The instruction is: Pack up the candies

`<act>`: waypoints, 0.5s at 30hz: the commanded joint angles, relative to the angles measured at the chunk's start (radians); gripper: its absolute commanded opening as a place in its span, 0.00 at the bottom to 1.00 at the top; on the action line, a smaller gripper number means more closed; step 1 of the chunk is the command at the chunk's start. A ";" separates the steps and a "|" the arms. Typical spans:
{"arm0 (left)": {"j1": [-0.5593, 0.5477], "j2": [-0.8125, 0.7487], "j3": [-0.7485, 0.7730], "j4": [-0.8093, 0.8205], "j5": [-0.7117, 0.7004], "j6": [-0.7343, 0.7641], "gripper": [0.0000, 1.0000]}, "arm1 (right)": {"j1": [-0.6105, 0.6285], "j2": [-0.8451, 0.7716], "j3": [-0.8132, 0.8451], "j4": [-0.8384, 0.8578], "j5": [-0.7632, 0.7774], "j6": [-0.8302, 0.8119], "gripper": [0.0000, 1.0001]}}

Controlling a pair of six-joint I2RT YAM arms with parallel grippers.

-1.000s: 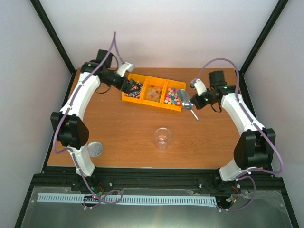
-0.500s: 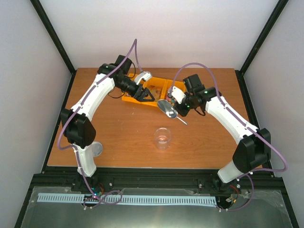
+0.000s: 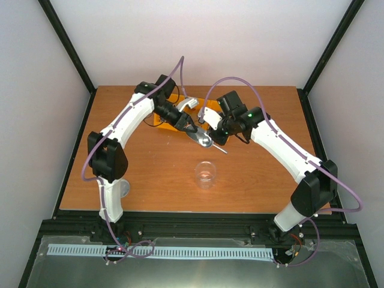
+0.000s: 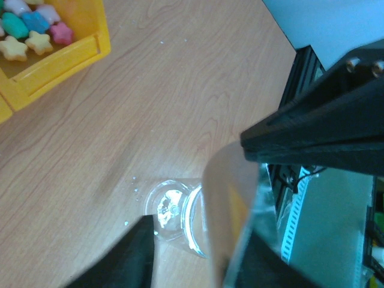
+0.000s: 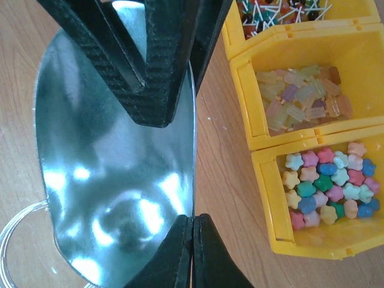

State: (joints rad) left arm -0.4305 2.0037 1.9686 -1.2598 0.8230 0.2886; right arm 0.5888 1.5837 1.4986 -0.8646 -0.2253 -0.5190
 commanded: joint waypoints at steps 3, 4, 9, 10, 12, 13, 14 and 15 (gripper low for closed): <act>-0.005 -0.002 0.003 -0.049 0.071 0.025 0.03 | 0.008 -0.019 0.006 0.011 0.020 -0.001 0.03; -0.001 -0.004 -0.002 -0.047 0.084 0.018 0.01 | 0.006 -0.033 -0.004 0.021 0.025 -0.001 0.03; 0.045 -0.034 -0.053 0.002 0.191 -0.022 0.01 | -0.075 -0.161 -0.058 0.030 -0.154 -0.028 0.76; 0.053 -0.041 -0.062 0.015 0.208 -0.028 0.01 | -0.093 -0.194 -0.077 0.041 -0.189 -0.034 0.85; 0.058 -0.063 -0.083 0.046 0.234 -0.039 0.01 | -0.108 -0.246 -0.120 0.062 -0.220 -0.049 0.96; 0.058 -0.075 -0.095 0.061 0.251 -0.040 0.01 | -0.109 -0.265 -0.139 0.069 -0.234 -0.057 0.98; 0.059 -0.085 -0.109 0.076 0.268 -0.043 0.01 | -0.109 -0.281 -0.154 0.072 -0.247 -0.063 0.98; 0.059 -0.095 -0.123 0.093 0.281 -0.052 0.01 | -0.109 -0.291 -0.165 0.068 -0.261 -0.070 0.98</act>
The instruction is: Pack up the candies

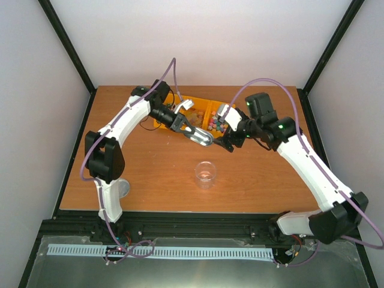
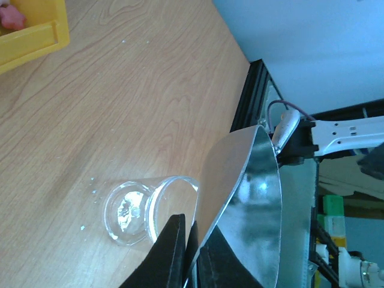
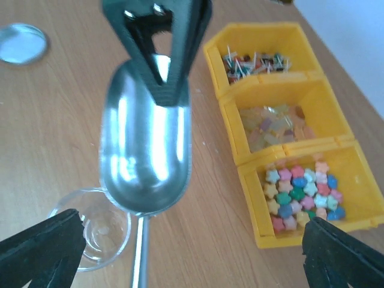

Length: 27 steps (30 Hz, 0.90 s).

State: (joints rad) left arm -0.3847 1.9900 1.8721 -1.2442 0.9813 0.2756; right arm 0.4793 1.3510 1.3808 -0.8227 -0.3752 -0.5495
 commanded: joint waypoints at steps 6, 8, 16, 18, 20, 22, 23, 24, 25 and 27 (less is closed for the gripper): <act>0.013 -0.111 -0.055 0.114 0.162 -0.060 0.01 | 0.001 -0.057 -0.058 -0.043 -0.135 -0.101 0.81; 0.013 -0.119 -0.065 0.134 0.173 -0.079 0.01 | 0.001 -0.064 -0.072 -0.034 -0.131 -0.108 0.74; 0.013 -0.125 -0.092 0.169 0.211 -0.112 0.01 | 0.001 -0.115 -0.140 0.065 -0.106 -0.105 0.50; 0.013 -0.122 -0.091 0.170 0.211 -0.112 0.01 | 0.000 -0.122 -0.146 0.076 -0.108 -0.104 0.47; 0.013 -0.119 -0.090 0.172 0.214 -0.116 0.01 | 0.001 -0.128 -0.151 0.084 -0.112 -0.103 0.42; 0.013 -0.118 -0.091 0.172 0.217 -0.115 0.01 | 0.000 -0.135 -0.155 0.095 -0.113 -0.097 0.41; 0.013 -0.116 -0.091 0.171 0.220 -0.113 0.01 | 0.001 -0.137 -0.156 0.103 -0.116 -0.095 0.41; 0.013 -0.117 -0.092 0.170 0.224 -0.113 0.01 | 0.001 -0.140 -0.158 0.106 -0.119 -0.095 0.40; 0.013 -0.115 -0.093 0.170 0.227 -0.113 0.01 | 0.001 -0.141 -0.158 0.109 -0.123 -0.095 0.37; 0.013 -0.115 -0.094 0.169 0.234 -0.113 0.01 | 0.001 -0.137 -0.159 0.110 -0.124 -0.095 0.31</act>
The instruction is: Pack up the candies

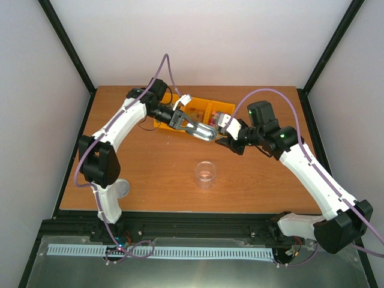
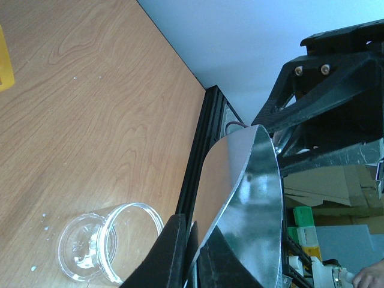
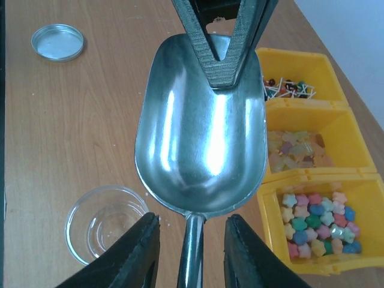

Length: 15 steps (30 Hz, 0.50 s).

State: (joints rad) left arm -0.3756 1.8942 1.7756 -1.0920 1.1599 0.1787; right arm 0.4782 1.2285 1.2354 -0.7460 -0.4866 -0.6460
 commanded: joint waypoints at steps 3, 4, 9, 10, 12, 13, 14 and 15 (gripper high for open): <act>0.004 -0.018 0.002 0.015 0.067 -0.013 0.01 | 0.002 -0.003 -0.009 0.023 -0.006 -0.001 0.25; 0.004 -0.018 0.002 0.014 0.072 -0.012 0.01 | 0.002 -0.001 -0.008 0.022 -0.005 -0.003 0.24; 0.004 -0.019 -0.004 0.006 0.094 -0.002 0.01 | 0.002 0.002 -0.006 0.025 -0.001 -0.002 0.10; 0.004 -0.020 -0.005 0.005 0.087 0.002 0.01 | 0.001 0.003 -0.004 0.025 -0.002 0.000 0.05; 0.005 -0.021 -0.008 0.009 0.055 0.001 0.05 | 0.002 0.003 -0.001 0.025 -0.004 0.007 0.03; 0.009 -0.022 -0.011 0.022 0.033 -0.008 0.15 | 0.002 0.003 -0.001 0.024 -0.004 0.008 0.03; 0.016 -0.023 -0.009 0.038 0.000 -0.015 0.31 | 0.002 0.004 0.000 0.024 -0.001 0.013 0.03; 0.030 -0.022 -0.004 0.061 -0.052 -0.032 0.46 | 0.002 0.005 -0.001 0.023 0.007 0.019 0.03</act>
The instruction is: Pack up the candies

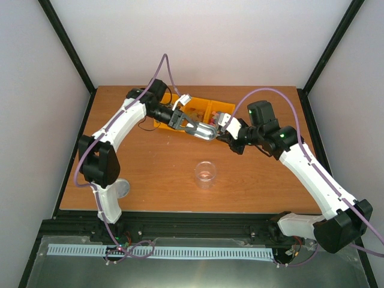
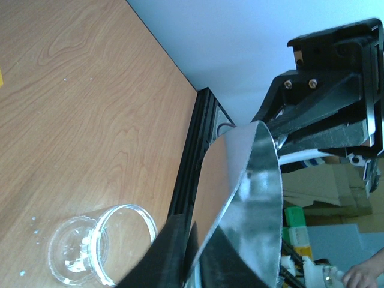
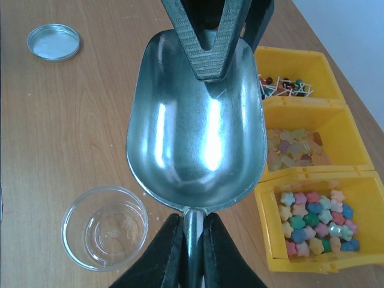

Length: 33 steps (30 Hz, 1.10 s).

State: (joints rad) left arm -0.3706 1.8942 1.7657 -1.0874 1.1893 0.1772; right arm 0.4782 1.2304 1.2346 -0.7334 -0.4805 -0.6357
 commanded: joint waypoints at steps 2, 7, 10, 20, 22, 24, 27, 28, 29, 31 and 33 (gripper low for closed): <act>0.065 -0.017 0.013 0.132 -0.212 -0.071 0.63 | -0.004 0.010 -0.002 0.005 0.019 0.023 0.03; 0.126 0.083 0.165 0.188 -0.659 0.025 0.71 | -0.057 0.024 -0.015 0.004 0.041 0.092 0.03; 0.134 0.148 0.226 0.246 -0.879 0.074 0.76 | -0.089 0.028 -0.028 0.003 0.053 0.121 0.03; 0.154 0.469 0.581 0.252 -1.149 0.108 0.83 | -0.131 0.032 -0.051 0.009 0.076 0.191 0.03; 0.155 0.516 0.613 0.254 -1.204 0.122 0.82 | -0.135 0.032 -0.053 0.011 0.081 0.196 0.03; 0.158 0.541 0.616 0.254 -1.246 0.132 0.81 | -0.139 0.031 -0.056 0.010 0.086 0.197 0.03; 0.167 0.549 0.583 0.253 -1.308 0.129 0.79 | -0.146 0.030 -0.063 0.009 0.099 0.197 0.03; 0.170 0.548 0.572 0.244 -1.319 0.127 0.78 | -0.148 0.030 -0.066 0.011 0.104 0.198 0.03; 0.172 0.545 0.558 0.231 -1.325 0.127 0.76 | -0.151 0.030 -0.071 0.013 0.113 0.201 0.03; 0.174 0.521 0.504 0.218 -1.348 0.128 0.72 | -0.156 0.032 -0.078 0.017 0.119 0.202 0.03; 0.174 0.476 0.420 0.222 -1.353 0.128 0.67 | -0.160 0.033 -0.085 0.018 0.122 0.202 0.03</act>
State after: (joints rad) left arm -0.2062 2.4386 2.2776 -0.8356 -0.0978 0.2852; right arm 0.3325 1.2636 1.1656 -0.7292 -0.3771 -0.4473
